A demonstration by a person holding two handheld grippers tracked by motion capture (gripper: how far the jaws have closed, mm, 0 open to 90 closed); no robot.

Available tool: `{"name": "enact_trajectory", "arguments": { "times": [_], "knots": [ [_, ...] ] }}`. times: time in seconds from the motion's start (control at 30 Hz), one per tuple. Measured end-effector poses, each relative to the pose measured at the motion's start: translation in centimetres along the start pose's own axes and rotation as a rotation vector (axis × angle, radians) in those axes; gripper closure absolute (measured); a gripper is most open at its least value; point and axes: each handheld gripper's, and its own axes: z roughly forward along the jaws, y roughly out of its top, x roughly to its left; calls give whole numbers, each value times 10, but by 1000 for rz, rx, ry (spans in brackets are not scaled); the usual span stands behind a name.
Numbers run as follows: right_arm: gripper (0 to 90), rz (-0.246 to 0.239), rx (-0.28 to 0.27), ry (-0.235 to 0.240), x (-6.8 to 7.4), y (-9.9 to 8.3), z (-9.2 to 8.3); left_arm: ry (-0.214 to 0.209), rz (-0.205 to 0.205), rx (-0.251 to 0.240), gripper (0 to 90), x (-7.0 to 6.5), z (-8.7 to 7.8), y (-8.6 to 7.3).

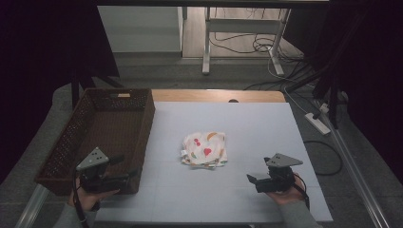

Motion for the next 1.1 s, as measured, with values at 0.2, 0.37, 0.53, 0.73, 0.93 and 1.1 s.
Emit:
{"name": "enact_trajectory", "arguments": {
  "times": [0.2,0.37,0.53,0.73,0.93,1.1],
  "knots": [
    [84,-3,-3,6,0,0,1,0,-8,-9,232,1,-1,2],
    [84,-3,5,10,-2,0,4,4,-2,-9,232,1,1,7],
    [84,0,14,8,-2,-1,4,0,5,-8,232,-2,3,8],
    [84,25,15,10,-4,-6,3,-5,17,0,232,-6,6,13],
    [84,32,12,11,-6,-8,3,-11,26,1,232,-8,10,19],
    [86,33,12,13,-7,-8,4,-15,25,11,232,-7,15,21]
  ]
}}
